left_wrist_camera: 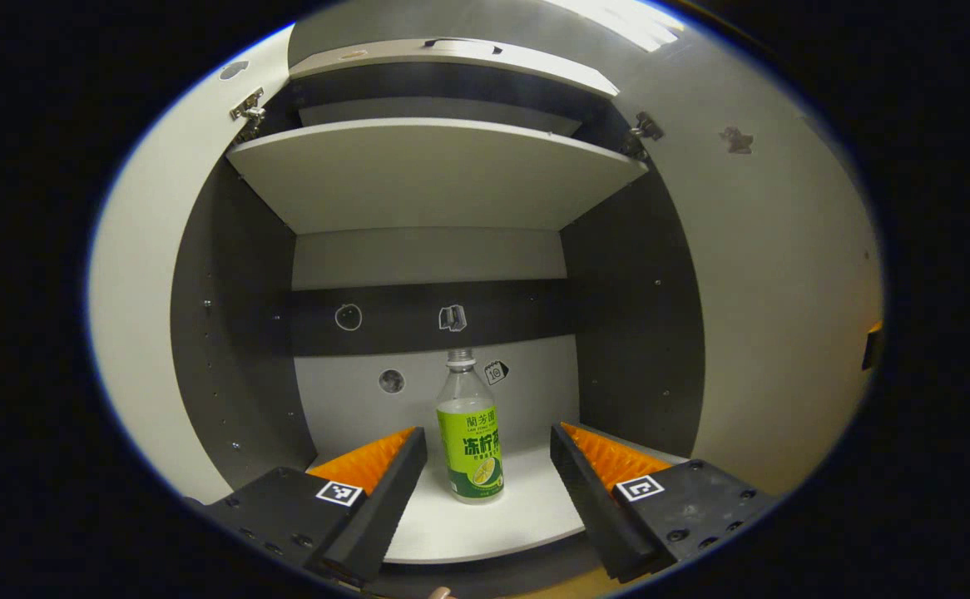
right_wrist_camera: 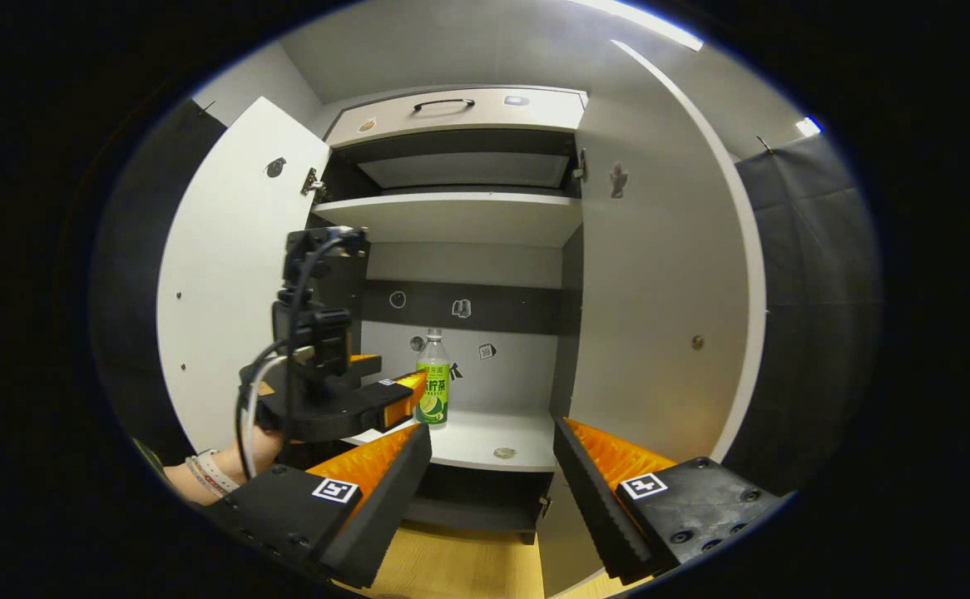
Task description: Grasp the bottle in the cabinet with the left hand and place it on the coaster, then close the right door with the right hand and the left door with the left hand.
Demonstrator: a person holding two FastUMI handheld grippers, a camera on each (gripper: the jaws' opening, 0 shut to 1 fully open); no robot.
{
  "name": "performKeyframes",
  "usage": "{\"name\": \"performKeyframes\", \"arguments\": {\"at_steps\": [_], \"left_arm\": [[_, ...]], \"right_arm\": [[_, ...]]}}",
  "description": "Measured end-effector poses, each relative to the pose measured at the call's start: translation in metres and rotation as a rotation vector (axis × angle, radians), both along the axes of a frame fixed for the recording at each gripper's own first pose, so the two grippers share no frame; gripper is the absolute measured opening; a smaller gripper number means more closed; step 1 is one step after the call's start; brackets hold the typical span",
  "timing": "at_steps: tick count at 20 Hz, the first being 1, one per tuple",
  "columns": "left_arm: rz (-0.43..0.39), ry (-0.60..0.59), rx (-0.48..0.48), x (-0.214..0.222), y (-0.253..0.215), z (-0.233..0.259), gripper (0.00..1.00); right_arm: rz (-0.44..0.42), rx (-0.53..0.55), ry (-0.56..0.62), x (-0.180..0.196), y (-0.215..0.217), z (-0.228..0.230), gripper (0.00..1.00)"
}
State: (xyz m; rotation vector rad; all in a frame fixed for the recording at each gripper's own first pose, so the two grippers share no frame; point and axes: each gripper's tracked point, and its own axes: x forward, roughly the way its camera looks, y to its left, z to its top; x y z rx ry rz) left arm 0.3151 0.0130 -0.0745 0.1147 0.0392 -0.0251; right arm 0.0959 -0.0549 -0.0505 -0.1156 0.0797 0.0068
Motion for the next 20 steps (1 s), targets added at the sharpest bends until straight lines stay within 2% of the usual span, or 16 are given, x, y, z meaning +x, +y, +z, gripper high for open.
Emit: {"name": "performKeyframes", "arguments": {"at_steps": [2,5,9,12,18,19,20], "left_arm": [[-0.003,0.007,0.017,0.022,-0.001,-0.006,0.95],[-0.008,0.016,-0.025,0.047,-0.007,-0.012,0.95],[0.037,0.008,0.028,0.072,0.005,-0.015,0.93],[0.042,0.019,0.023,0.087,0.007,-0.021,0.93],[0.067,0.048,-0.02,0.093,0.011,-0.031,0.93],[0.066,0.055,-0.032,0.092,0.012,-0.032,0.99],[0.068,0.061,-0.038,0.092,0.012,-0.033,0.92]], "right_arm": [[0.025,-0.013,0.0,0.009,0.006,-0.002,0.98],[0.059,-0.021,-0.011,0.019,0.014,-0.002,0.98],[0.085,-0.03,-0.019,0.03,0.017,-0.002,0.98],[0.095,-0.022,-0.009,0.038,0.017,-0.005,0.98],[0.109,-0.02,0.002,0.045,0.01,-0.011,0.98],[0.107,-0.022,0.003,0.046,0.009,-0.012,0.98],[0.107,-0.02,0.004,0.047,0.007,-0.012,0.98]]}}
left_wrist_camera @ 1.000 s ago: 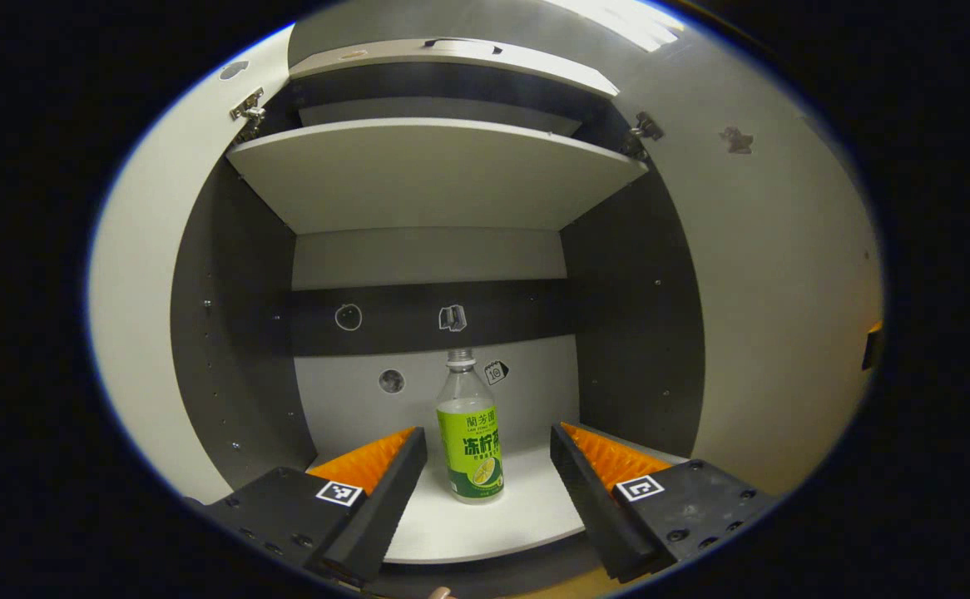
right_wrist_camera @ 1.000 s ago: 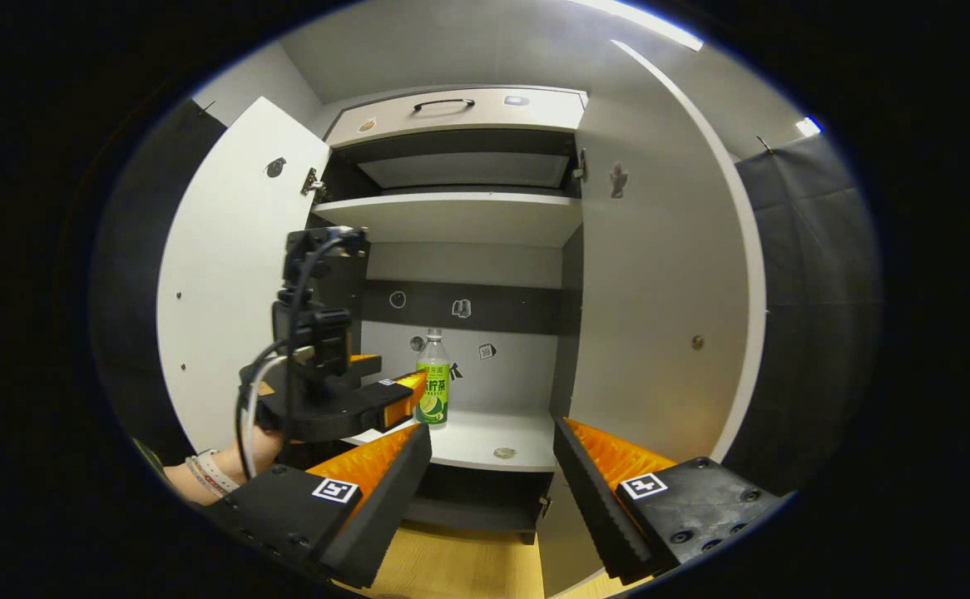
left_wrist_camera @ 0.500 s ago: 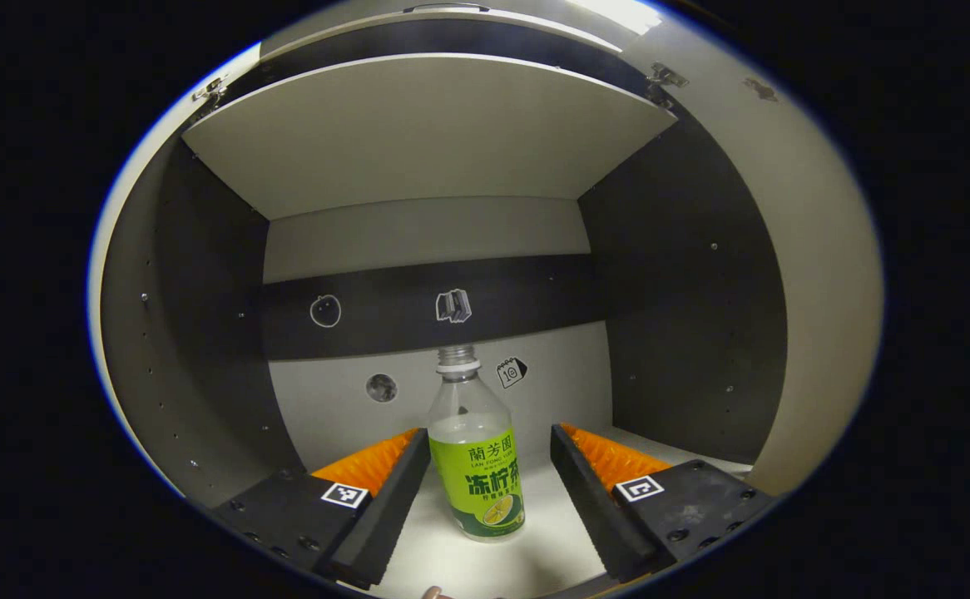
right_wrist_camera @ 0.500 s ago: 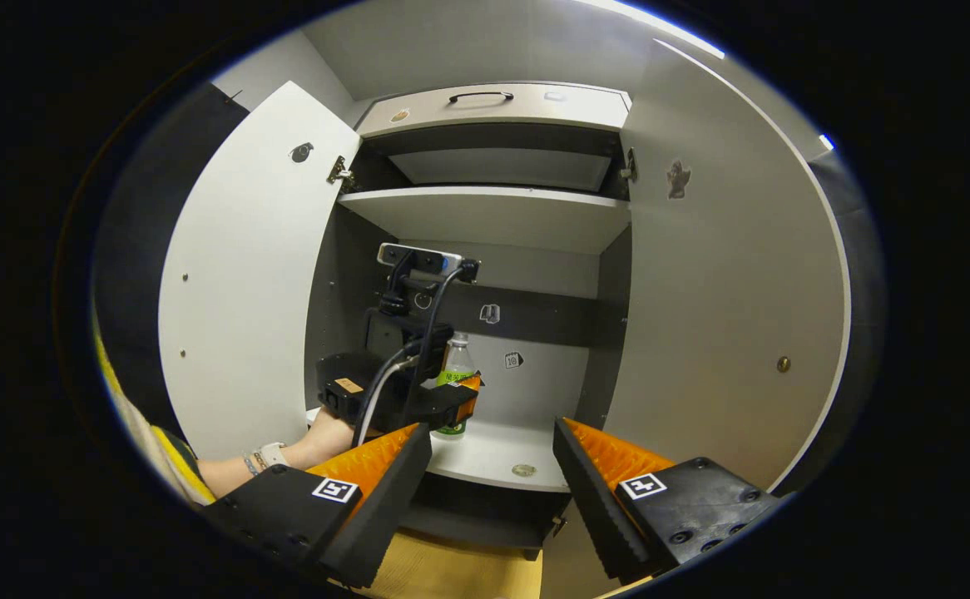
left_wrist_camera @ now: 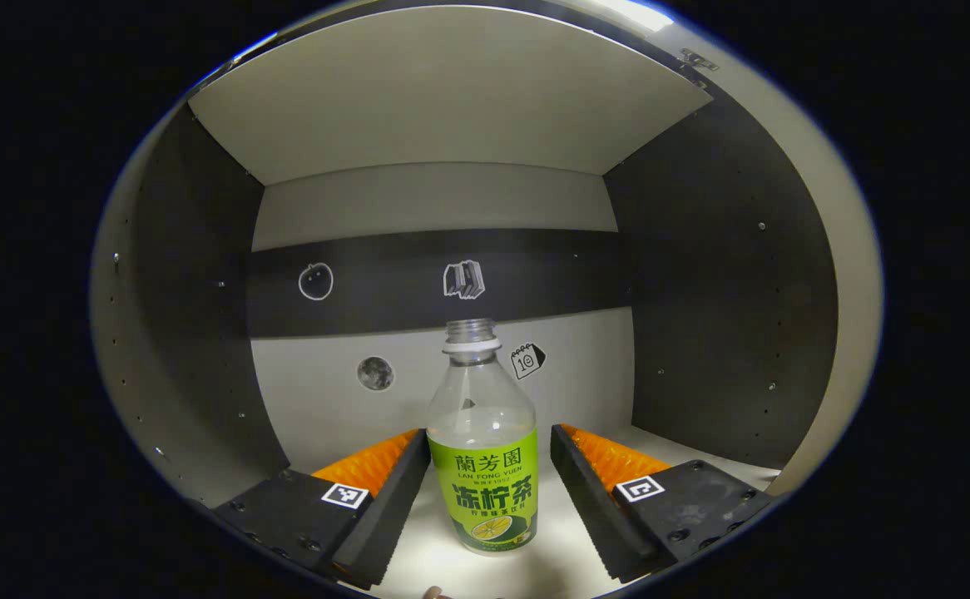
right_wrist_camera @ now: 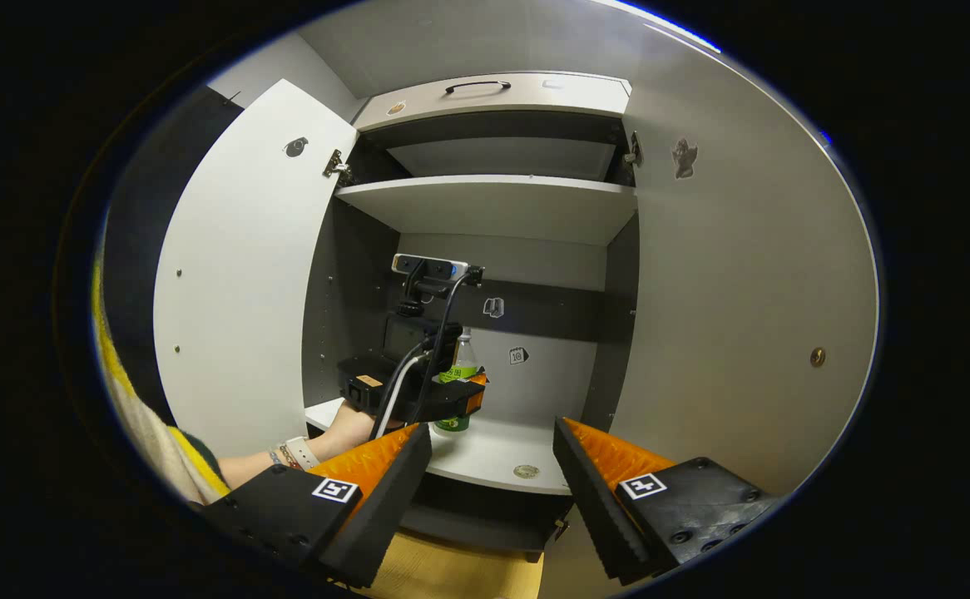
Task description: Grasp the bottle in the cabinet with the left hand and place it on the coaster, then close the right door with the right hand and the left door with the left hand.
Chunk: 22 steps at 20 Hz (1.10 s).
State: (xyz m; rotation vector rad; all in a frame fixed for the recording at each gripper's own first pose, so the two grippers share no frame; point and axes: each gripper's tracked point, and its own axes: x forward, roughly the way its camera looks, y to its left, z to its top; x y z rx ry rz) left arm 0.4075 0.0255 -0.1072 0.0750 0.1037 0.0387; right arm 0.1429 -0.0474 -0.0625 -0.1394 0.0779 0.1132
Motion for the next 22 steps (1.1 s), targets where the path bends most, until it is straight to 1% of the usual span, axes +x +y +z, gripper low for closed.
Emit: {"name": "performKeyframes", "arguments": {"at_steps": [2,3,4,5,7,10,12,15,18,22], "left_arm": [[0.007,0.014,0.003,-0.004,-0.003,0.007,0.91],[0.005,0.012,0.003,-0.005,-0.004,0.013,0.87],[0.004,0.012,-0.001,-0.006,-0.005,0.016,0.85],[-0.004,0.012,-0.011,-0.006,-0.003,0.016,0.8],[0.011,-0.02,-0.04,-0.005,0.002,0.013,0.78],[0.03,-0.083,-0.032,-0.016,0.001,0.028,0.78],[0.016,-0.102,-0.021,-0.026,-0.001,0.041,0.78],[-0.02,-0.092,-0.013,-0.033,-0.004,0.042,0.78],[-0.048,-0.095,-0.021,-0.056,-0.008,0.043,0.78],[-0.086,-0.104,-0.022,-0.113,-0.015,0.054,0.78]], "right_arm": [[-0.002,0.008,0.001,0.002,-0.002,0.0,0.98],[-0.004,0.01,-0.001,0.002,-0.003,0.0,0.98],[-0.007,0.012,-0.001,0.002,-0.005,0.001,0.98],[-0.01,0.013,0.0,0.003,-0.006,0.0,0.98],[-0.014,0.02,0.0,0.002,-0.007,0.001,0.98],[-0.023,0.025,0.003,-0.002,-0.007,0.0,0.98],[-0.027,0.034,0.012,-0.006,-0.005,-0.001,0.98],[-0.036,0.044,0.01,-0.014,-0.001,0.001,0.98],[-0.06,0.033,0.002,-0.026,0.0,0.004,0.98],[-0.121,-0.002,-0.02,-0.046,-0.008,0.011,0.98]]}}
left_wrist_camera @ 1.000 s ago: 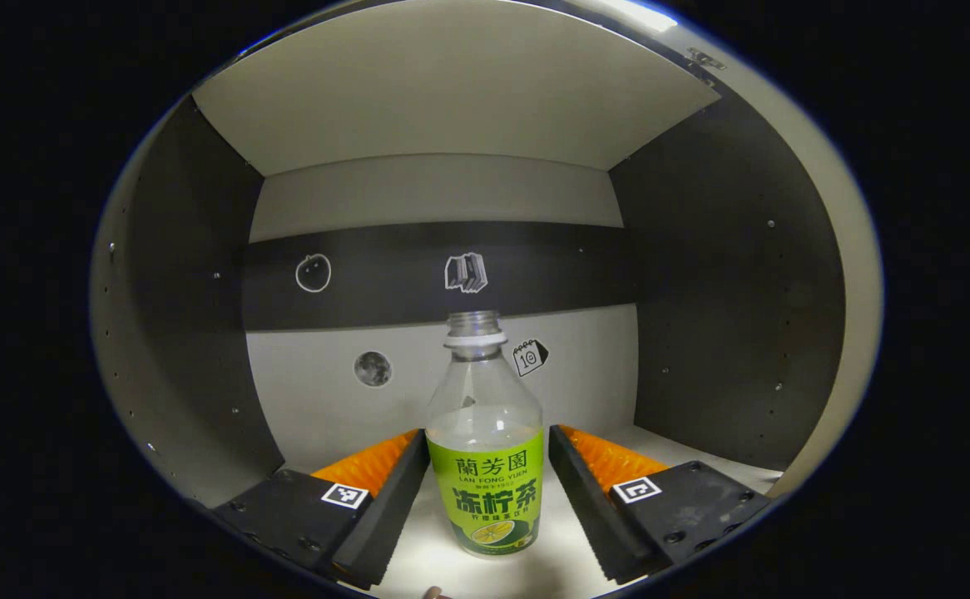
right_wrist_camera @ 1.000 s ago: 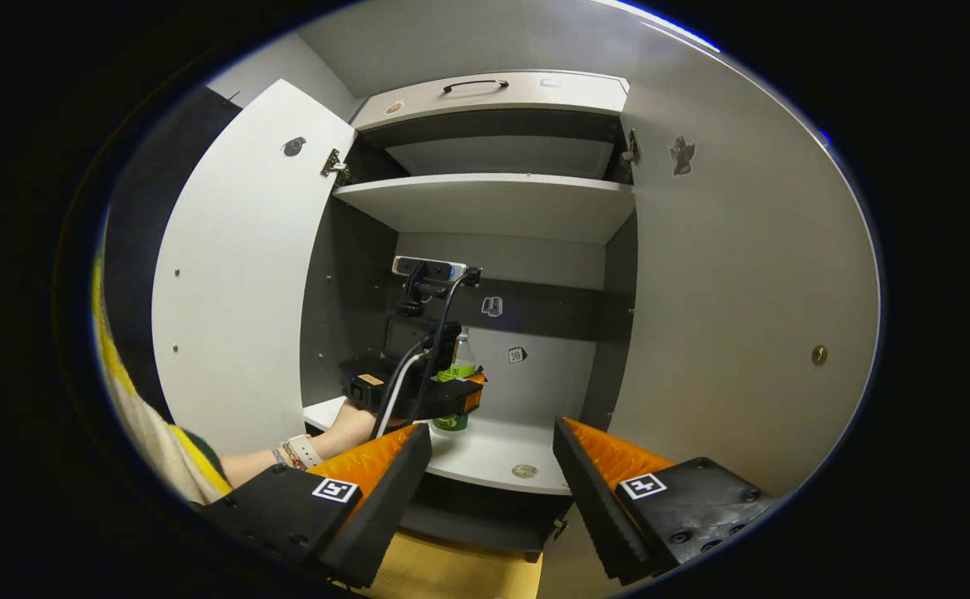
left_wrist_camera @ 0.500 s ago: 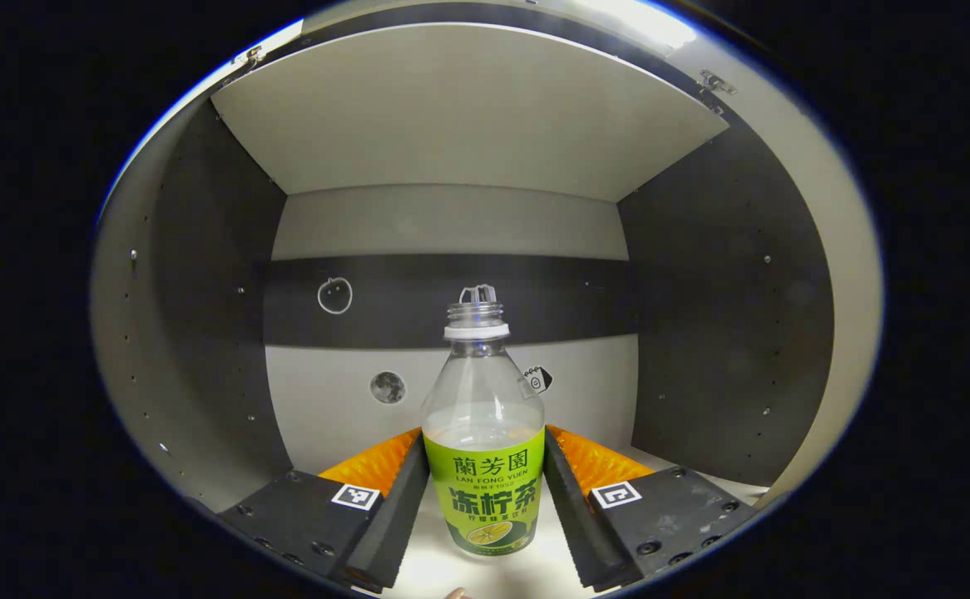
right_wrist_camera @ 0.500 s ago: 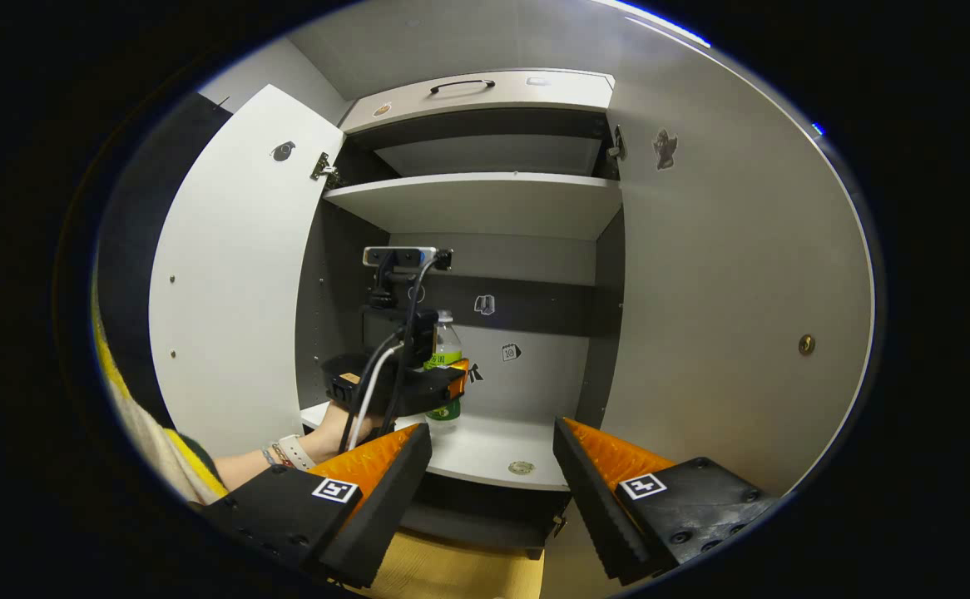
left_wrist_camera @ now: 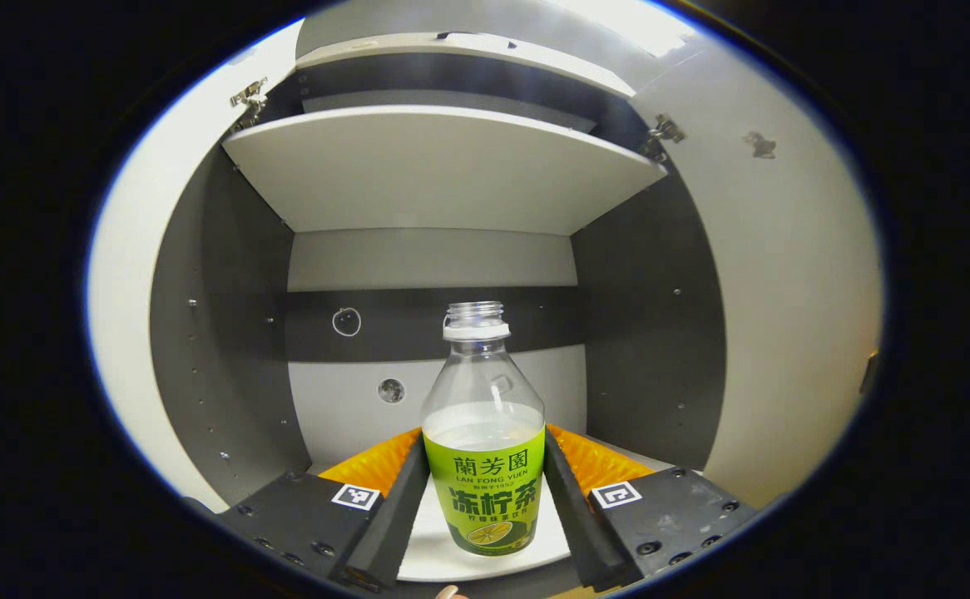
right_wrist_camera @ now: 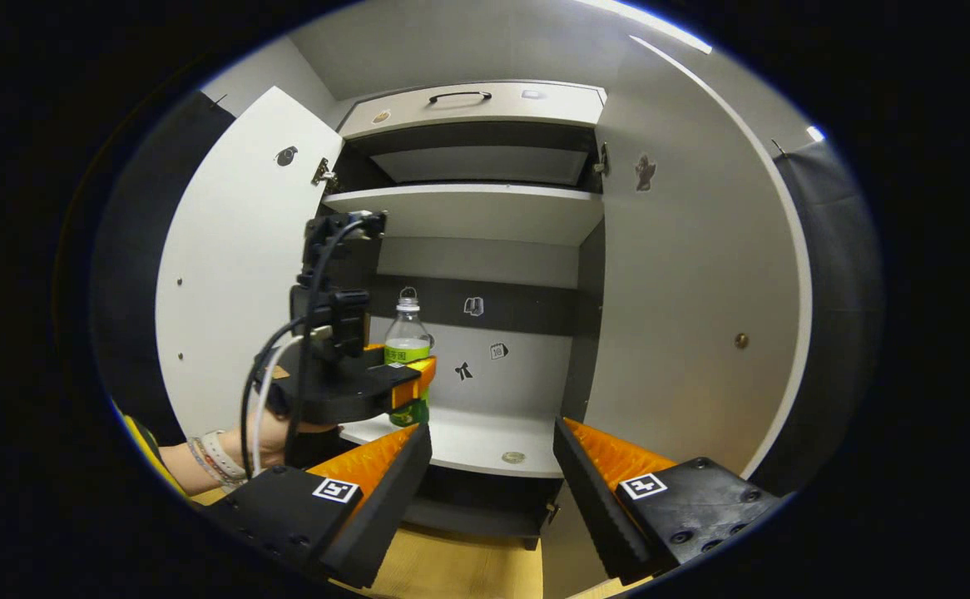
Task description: Grasp the bottle in the cabinet with the left hand and place it on the coaster, then close the right door with the right hand and the left door with the left hand.
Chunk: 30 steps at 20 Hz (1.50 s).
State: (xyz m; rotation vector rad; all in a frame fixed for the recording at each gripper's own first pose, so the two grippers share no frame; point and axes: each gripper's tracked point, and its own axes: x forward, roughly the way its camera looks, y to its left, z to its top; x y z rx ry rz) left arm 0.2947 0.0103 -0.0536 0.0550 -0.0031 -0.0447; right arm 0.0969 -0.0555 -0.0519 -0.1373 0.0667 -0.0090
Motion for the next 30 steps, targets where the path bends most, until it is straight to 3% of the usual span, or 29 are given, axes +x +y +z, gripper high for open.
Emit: {"name": "performKeyframes", "arguments": {"at_steps": [8,15,19,25,30], "left_arm": [[-0.123,0.003,-0.018,-0.132,-0.036,-0.022,0.77],[-0.248,0.022,-0.03,-0.215,-0.078,-0.077,0.78],[-0.296,0.056,-0.084,-0.248,-0.1,-0.123,0.78],[-0.308,0.078,-0.051,-0.283,-0.127,-0.19,0.78],[-0.293,0.12,-0.06,-0.3,-0.139,-0.244,0.78]], "right_arm": [[-0.12,-0.043,-0.039,-0.047,-0.01,0.016,0.98],[-0.181,-0.042,-0.048,-0.075,-0.019,0.015,0.98],[-0.167,-0.019,-0.044,-0.075,-0.018,0.008,0.98],[-0.132,0.037,-0.049,-0.069,-0.01,-0.009,0.98],[-0.074,-0.039,-0.028,-0.068,-0.004,-0.033,0.98]]}}
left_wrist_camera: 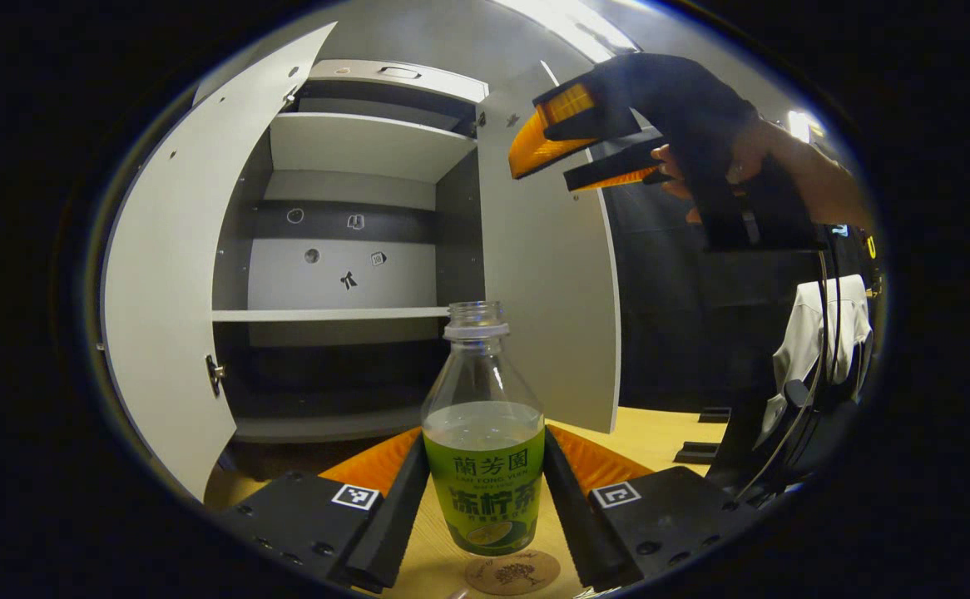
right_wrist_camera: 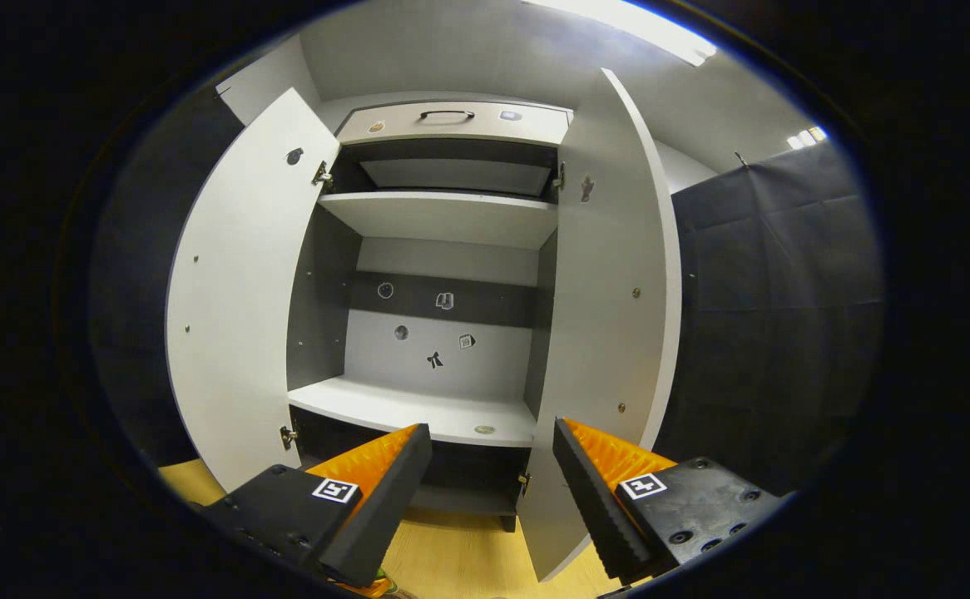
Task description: Grasp the bottle in the cabinet with the left hand and place it on the coaster, then close the right door with the right hand and the left door with the left hand.
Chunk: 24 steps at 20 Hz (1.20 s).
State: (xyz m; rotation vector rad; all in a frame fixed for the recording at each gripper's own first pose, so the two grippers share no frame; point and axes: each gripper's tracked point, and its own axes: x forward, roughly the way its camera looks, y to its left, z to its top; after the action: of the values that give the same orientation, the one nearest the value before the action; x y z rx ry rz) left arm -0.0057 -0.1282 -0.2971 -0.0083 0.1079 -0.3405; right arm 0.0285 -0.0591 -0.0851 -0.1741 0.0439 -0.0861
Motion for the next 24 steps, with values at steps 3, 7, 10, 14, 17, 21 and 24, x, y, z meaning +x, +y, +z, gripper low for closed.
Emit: {"name": "performKeyframes", "arguments": {"at_steps": [3,7,10,14,17,21,24], "left_arm": [[0.011,0.027,-0.011,-0.011,-0.006,-0.027,0.78],[0.015,0.035,0.011,-0.014,-0.006,-0.056,0.78],[0.04,0.058,-0.025,-0.015,-0.002,-0.072,0.78],[0.046,0.022,-0.008,-0.015,-0.003,-0.073,0.8],[0.022,0.008,0.005,-0.017,-0.011,-0.074,0.81],[-0.007,-0.018,0.036,-0.019,-0.016,-0.065,0.86],[0.005,-0.004,0.038,-0.016,-0.011,-0.064,0.96]], "right_arm": [[0.029,0.003,0.021,0.003,0.004,-0.02,0.98],[0.024,0.011,0.082,-0.001,0.001,-0.055,0.98],[0.016,-0.014,0.113,-0.005,-0.004,-0.068,0.98],[0.003,-0.016,0.129,-0.009,-0.006,-0.073,0.98],[0.009,-0.02,0.138,-0.013,-0.002,-0.073,0.98],[0.019,-0.034,0.132,-0.015,0.004,-0.067,0.98],[0.027,-0.029,0.134,-0.017,0.008,-0.065,0.98]]}}
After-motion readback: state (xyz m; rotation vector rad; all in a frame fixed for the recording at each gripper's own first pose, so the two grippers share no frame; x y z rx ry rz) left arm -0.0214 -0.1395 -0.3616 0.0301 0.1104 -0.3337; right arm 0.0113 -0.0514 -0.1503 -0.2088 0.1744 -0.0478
